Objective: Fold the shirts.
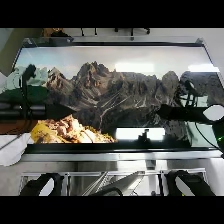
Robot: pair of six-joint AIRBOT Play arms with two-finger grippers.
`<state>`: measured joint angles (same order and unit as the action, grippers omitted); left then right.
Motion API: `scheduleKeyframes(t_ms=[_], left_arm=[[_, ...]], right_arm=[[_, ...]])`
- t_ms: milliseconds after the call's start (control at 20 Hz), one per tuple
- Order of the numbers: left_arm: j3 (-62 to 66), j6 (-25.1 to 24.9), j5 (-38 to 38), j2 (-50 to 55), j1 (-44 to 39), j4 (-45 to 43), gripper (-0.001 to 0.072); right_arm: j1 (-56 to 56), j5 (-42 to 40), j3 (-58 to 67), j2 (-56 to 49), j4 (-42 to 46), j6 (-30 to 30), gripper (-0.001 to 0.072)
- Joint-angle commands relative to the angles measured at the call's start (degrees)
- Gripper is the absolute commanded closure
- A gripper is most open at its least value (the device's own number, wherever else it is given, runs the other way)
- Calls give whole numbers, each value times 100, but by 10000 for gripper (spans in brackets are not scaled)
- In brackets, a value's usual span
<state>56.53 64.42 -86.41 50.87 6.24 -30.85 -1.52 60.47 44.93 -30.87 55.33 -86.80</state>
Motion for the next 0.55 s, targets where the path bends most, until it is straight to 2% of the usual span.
scheduleKeyframes(t_ms=[0, 500], left_arm=[[-1257, -9, 262, -885, 223, -262, 694], [-1727, -9, 240, -1545, 870, -262, 693]], right_arm=[[400, -166, -280, 76, -9, 61, 692], [400, -153, -282, 74, -48, 20, 692]])
